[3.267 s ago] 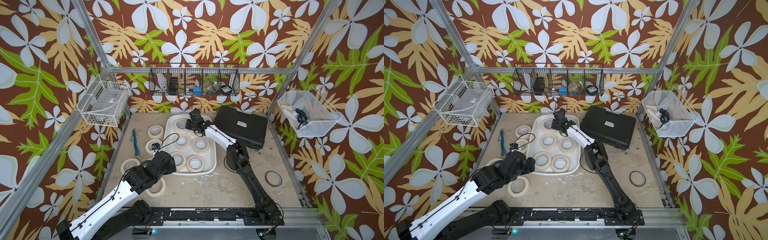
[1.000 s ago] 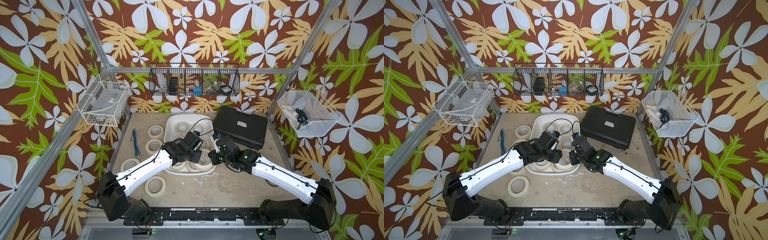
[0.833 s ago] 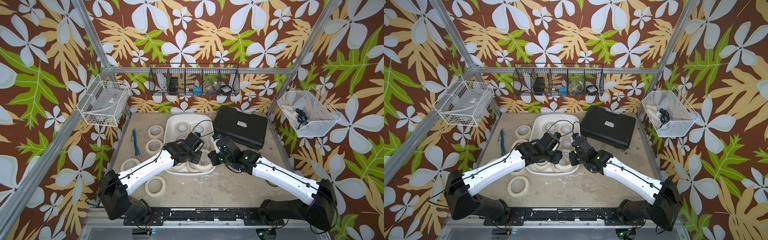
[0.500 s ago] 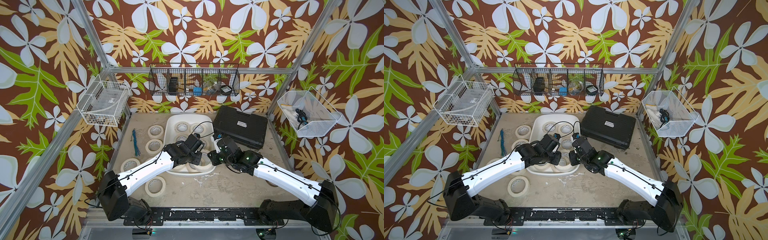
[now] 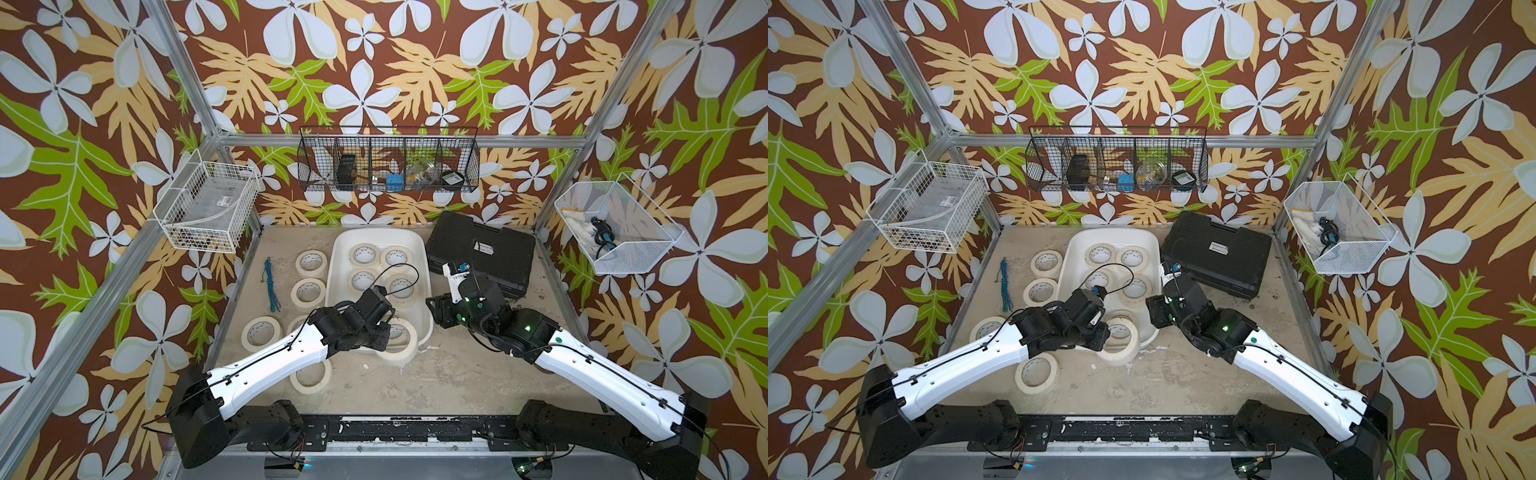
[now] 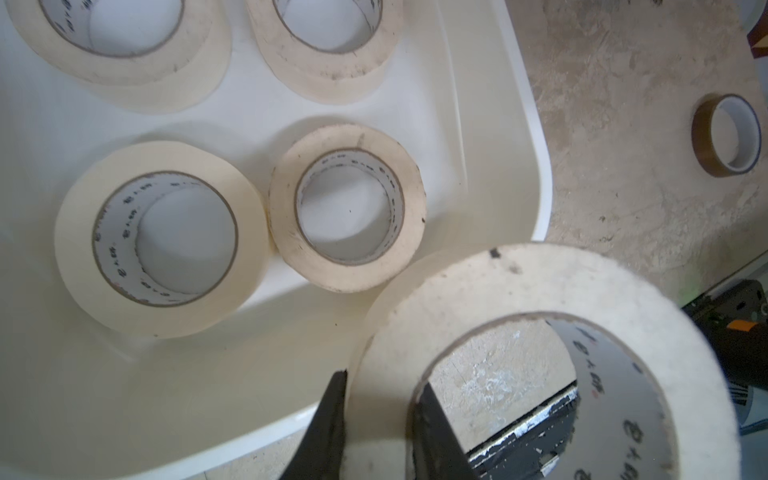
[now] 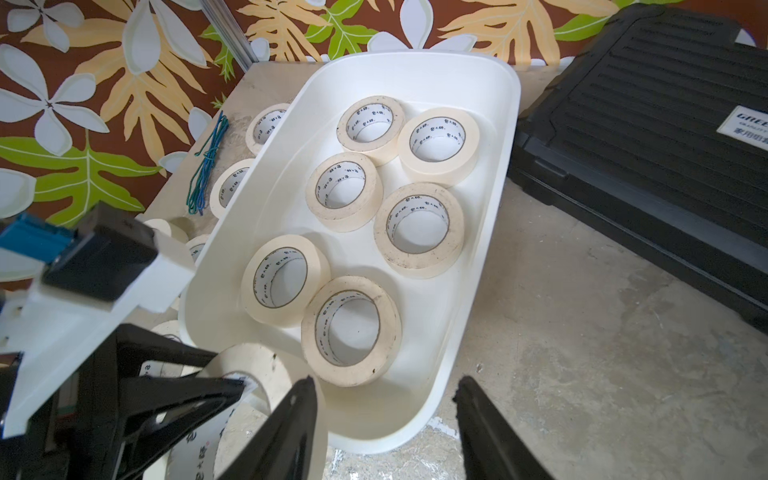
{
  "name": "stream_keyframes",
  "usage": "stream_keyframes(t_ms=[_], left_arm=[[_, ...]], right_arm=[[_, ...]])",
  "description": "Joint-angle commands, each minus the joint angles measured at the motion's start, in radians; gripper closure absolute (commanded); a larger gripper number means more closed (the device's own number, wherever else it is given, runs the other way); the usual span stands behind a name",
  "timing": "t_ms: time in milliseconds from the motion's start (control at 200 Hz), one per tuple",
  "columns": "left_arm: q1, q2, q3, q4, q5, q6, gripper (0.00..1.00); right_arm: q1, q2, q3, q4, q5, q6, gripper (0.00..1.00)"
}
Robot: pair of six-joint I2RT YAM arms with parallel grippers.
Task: Take out the art tape in the storage box
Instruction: Pick up the art tape from the storage box, then place the art tape at the center of the board.
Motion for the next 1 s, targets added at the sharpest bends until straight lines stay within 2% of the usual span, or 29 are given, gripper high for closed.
stream_keyframes(t_ms=[0, 195, 360, 500, 681, 996], left_arm=[[-0.043, -0.027, -0.034, 0.012, -0.002, -0.024, 1.00], [-0.141, -0.070, -0.120, 0.027, -0.040, -0.059, 1.00], [-0.164, -0.088, -0.206, 0.026, -0.083, -0.096, 1.00], [-0.201, -0.076, -0.202, 0.004, -0.134, -0.132, 1.00], [-0.213, -0.042, -0.227, -0.020, -0.190, -0.261, 1.00], [-0.212, -0.076, -0.331, -0.033, -0.266, -0.497, 1.00]], right_arm=[[-0.003, 0.005, -0.007, 0.007, 0.033, -0.016, 0.41], [-0.009, 0.029, -0.007, 0.011, 0.031, -0.023, 0.41], [-0.007, 0.041, -0.017, 0.022, 0.021, -0.022, 0.41], [-0.009, 0.048, -0.026, 0.031, 0.020, -0.020, 0.41], [-0.014, 0.053, -0.030, 0.033, 0.020, -0.023, 0.41], [-0.028, 0.062, -0.052, 0.058, -0.005, -0.028, 0.41]])
